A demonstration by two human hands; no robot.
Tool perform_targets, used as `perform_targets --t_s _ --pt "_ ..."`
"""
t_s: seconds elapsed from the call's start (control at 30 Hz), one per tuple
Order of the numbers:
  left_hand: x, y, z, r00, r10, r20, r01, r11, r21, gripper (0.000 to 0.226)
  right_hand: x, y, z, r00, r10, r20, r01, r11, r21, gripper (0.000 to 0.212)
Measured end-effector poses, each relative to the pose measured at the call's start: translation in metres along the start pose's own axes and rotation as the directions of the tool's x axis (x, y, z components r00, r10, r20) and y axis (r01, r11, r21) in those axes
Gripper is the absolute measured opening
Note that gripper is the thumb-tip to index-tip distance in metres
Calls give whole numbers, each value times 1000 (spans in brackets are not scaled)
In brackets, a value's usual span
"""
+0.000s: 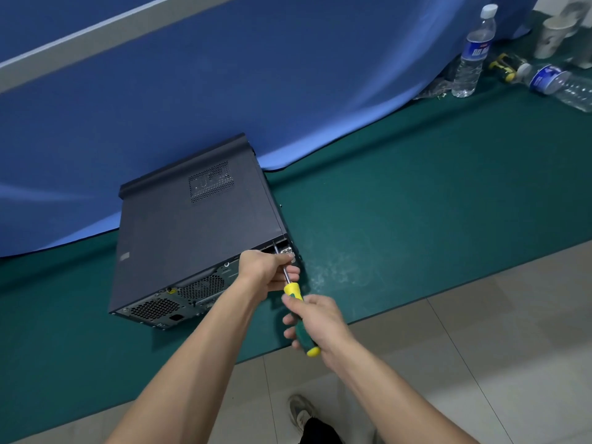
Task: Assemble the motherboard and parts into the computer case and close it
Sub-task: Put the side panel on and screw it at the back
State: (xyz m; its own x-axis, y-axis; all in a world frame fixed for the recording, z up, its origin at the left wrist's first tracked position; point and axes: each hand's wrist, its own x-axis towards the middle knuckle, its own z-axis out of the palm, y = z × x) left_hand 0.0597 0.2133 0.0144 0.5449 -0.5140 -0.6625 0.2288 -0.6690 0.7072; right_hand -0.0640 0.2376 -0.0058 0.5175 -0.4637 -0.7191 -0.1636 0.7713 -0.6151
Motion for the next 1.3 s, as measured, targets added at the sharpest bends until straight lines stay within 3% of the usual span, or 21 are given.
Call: perform_targets --t_s 0.07,0.13,0.2,0.33,0.47,0.53,0.6,0.67,0.73,0.83,0.97,1.17,1.3 --pt "-1 0 -1 999 14 33 -14 1000 -3 17 2 0 2 999 31 23 -35 982 183 25" --pt "-3 6 -4 993 -24 119 24 1000 0 19 0 -4 2 984 79 160 -132 925 357 37" --pt "-5 11 -9 989 -46 141 42 999 28 17 1 -8 0 958 81 274 -190 895 402 47" --pt "-5 13 -12 1000 -5 31 2 997 83 7 -1 -12 2 958 110 266 -169 962 212 56" --pt "-2 1 -8 997 61 -44 -55 990 133 9 0 1 5 1000 -4 29 4 1000 15 28" --pt "-1 -2 -6 998 68 -14 -66 993 96 11 3 0 5 1000 10 -3 -10 994 106 28" --pt "-4 0 -9 995 -13 101 9 999 39 15 2 -4 2 993 95 72 -110 964 242 42" --pt "-5 2 -15 978 -69 196 55 996 75 19 1 -5 -1 984 123 127 -149 965 217 52" --pt "-3 6 -20 983 -37 180 22 996 83 18 0 -4 1 981 118 152 -142 977 158 59" --pt "2 13 -24 994 -9 108 9 1000 2 15 0 -6 4 993 84 84 -95 986 138 51" --pt "1 13 -22 985 -52 165 53 999 -3 14 1 -3 0 996 -61 -68 58 998 -34 34" --pt "5 -1 -3 996 32 89 -5 956 -294 13 2 11 -16 963 -172 -208 127 968 -217 35" --pt "10 -6 5 996 59 73 -31 942 -335 14 1 16 -20 955 -191 -226 133 960 -248 38"
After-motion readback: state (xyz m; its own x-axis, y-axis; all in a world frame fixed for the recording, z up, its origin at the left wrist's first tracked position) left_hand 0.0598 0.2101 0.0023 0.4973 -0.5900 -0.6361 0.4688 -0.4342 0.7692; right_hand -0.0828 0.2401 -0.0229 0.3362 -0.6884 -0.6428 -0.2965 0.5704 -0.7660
